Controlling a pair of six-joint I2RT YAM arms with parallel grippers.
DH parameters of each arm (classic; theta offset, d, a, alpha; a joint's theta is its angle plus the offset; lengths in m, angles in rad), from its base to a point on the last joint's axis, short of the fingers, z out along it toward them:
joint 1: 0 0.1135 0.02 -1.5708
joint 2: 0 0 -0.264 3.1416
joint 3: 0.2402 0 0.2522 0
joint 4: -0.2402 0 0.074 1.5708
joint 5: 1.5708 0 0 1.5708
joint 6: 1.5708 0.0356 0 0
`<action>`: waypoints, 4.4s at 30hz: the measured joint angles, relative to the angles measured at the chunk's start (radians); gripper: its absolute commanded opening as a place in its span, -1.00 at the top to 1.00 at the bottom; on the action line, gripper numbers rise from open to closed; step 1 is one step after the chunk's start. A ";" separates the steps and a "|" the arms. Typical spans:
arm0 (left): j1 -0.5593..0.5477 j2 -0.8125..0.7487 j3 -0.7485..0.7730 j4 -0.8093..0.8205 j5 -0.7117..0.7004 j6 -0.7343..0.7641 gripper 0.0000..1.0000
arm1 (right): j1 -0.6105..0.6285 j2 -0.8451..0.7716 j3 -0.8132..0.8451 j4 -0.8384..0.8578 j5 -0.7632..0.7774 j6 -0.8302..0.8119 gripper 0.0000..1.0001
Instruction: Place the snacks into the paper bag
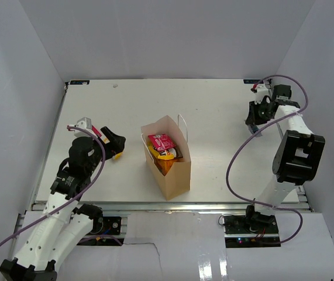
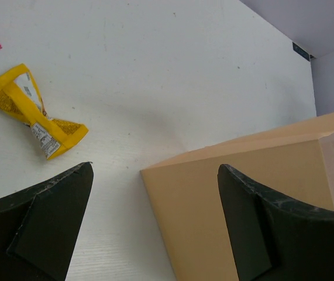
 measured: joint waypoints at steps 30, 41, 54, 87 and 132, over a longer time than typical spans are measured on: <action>0.000 0.256 -0.043 -0.167 -0.159 -0.387 -0.95 | 0.546 -0.345 0.271 0.618 -1.042 0.636 0.84; 0.014 0.410 0.039 -0.278 -0.175 -0.533 -0.93 | 0.835 -0.348 0.289 0.198 -0.814 0.232 0.85; 0.084 0.423 0.053 -0.278 -0.156 -0.550 -0.92 | 0.933 -0.350 0.365 0.132 -0.652 0.208 0.85; 0.239 0.714 0.097 -0.143 -0.054 -0.449 -0.69 | 0.933 -0.388 0.324 0.103 -0.425 0.133 -0.83; 0.191 0.533 0.375 0.523 0.951 -0.097 0.47 | 0.259 -0.517 -0.351 0.136 -0.526 0.028 -0.71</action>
